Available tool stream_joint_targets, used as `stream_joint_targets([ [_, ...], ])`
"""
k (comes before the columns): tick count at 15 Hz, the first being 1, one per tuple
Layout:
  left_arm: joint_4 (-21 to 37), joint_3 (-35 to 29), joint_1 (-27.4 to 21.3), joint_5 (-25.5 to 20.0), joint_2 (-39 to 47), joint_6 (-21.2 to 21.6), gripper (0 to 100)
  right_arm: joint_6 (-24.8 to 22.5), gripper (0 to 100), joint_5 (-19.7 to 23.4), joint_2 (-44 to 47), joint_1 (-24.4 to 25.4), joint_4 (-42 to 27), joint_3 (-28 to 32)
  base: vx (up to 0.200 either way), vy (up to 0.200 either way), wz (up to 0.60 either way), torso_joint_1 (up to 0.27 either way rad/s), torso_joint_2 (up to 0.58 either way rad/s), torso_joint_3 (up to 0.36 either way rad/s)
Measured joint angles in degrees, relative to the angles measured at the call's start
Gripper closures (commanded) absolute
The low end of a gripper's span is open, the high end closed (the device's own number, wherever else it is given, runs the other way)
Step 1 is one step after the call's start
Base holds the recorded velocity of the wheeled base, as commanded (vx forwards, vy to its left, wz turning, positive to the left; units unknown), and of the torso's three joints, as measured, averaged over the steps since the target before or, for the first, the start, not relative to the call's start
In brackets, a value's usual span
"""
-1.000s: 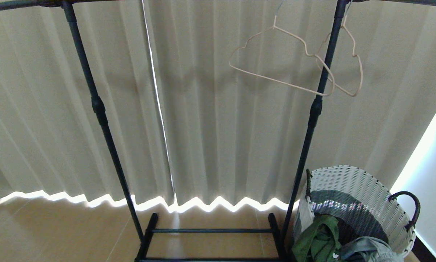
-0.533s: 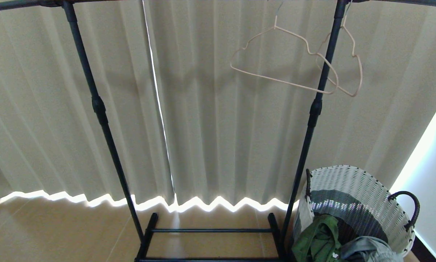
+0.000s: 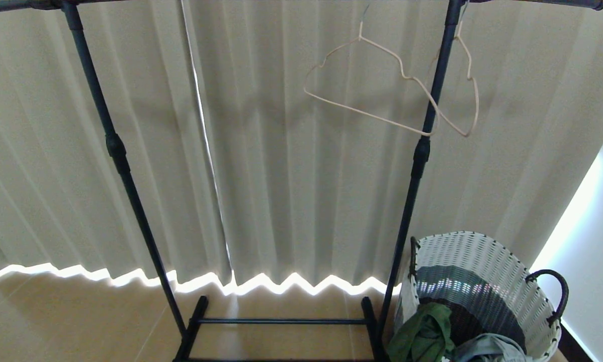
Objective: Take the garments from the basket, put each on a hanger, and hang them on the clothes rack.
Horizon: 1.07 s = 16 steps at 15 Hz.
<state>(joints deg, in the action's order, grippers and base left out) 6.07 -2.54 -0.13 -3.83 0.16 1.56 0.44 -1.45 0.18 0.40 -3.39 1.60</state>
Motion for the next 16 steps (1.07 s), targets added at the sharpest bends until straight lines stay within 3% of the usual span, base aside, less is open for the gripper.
stream_joint_targets([
  [5,0.02,-0.02,0.04,-0.02,0.0,0.1,100,-0.99,0,0.15,0.06,0.01,-0.88,1.57,0.0,0.0,0.0,0.0,0.0,0.0],
  [9,0.05,-0.02,0.06,-0.05,0.0,0.02,100,-7.58,0,0.17,3.93,1.9,-4.63,5.49,0.0,0.0,0.0,0.0,0.0,0.0],
  [12,0.02,-0.02,0.04,-0.05,0.0,0.02,100,-12.4,0,-0.11,12.21,5.13,-4.88,6.83,0.0,0.0,0.0,0.0,0.0,0.0],
  [16,0.02,-0.02,0.06,-0.05,0.0,0.0,100,-22.95,0,-1.04,31.87,7.2,-4.24,7.55,0.0,0.0,0.0,0.0,0.0,0.0],
])
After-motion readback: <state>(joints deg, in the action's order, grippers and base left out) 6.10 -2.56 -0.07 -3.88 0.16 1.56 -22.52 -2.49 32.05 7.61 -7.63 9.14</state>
